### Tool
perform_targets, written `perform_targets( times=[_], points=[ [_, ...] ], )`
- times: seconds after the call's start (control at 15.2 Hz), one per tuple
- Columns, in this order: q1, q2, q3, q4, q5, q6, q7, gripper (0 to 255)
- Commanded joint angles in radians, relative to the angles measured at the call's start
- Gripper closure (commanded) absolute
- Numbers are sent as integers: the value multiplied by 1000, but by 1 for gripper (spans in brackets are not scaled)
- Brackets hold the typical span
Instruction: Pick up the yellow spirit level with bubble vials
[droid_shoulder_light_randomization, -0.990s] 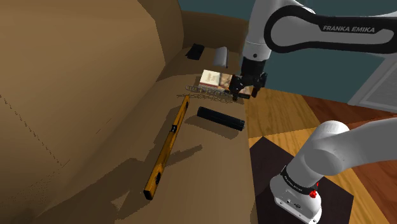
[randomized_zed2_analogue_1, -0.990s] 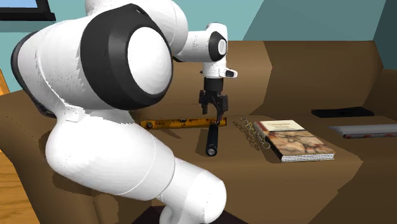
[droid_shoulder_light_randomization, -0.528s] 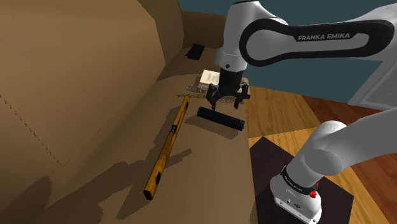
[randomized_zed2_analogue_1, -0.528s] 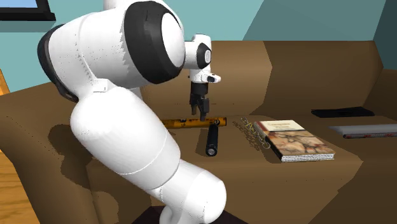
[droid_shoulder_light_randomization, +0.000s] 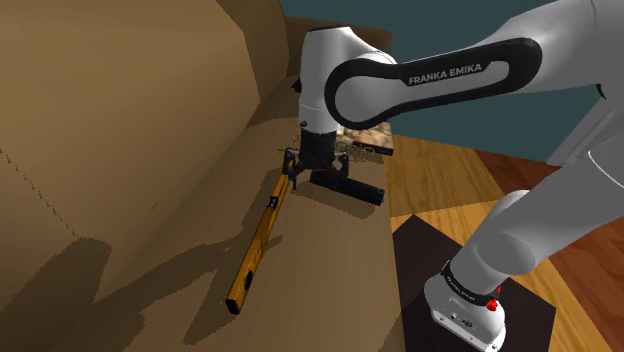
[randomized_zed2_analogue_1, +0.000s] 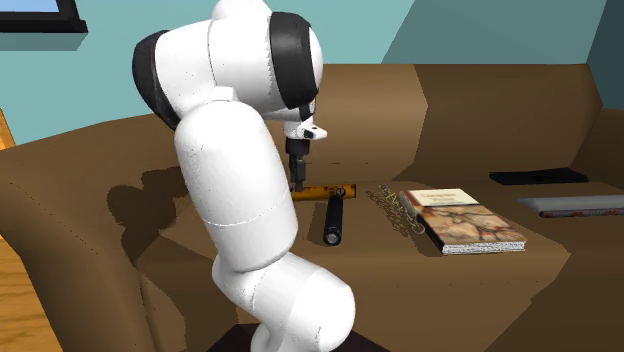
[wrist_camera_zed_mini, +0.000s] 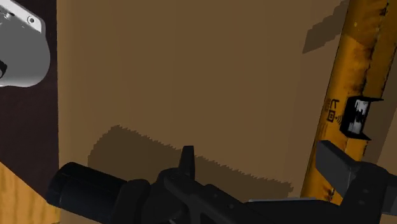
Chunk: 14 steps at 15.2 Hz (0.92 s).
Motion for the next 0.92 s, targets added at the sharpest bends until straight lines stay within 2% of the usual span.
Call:
perform_targets(
  times=[0.0, 0.4, 0.86],
  points=[
    [-13, 85, 36, 62, -29, 22, 97, 0],
    [2, 340, 98, 239, -160, 74, 377, 0],
    [9, 380, 95, 183, -184, 163, 390, 0]
  ],
)
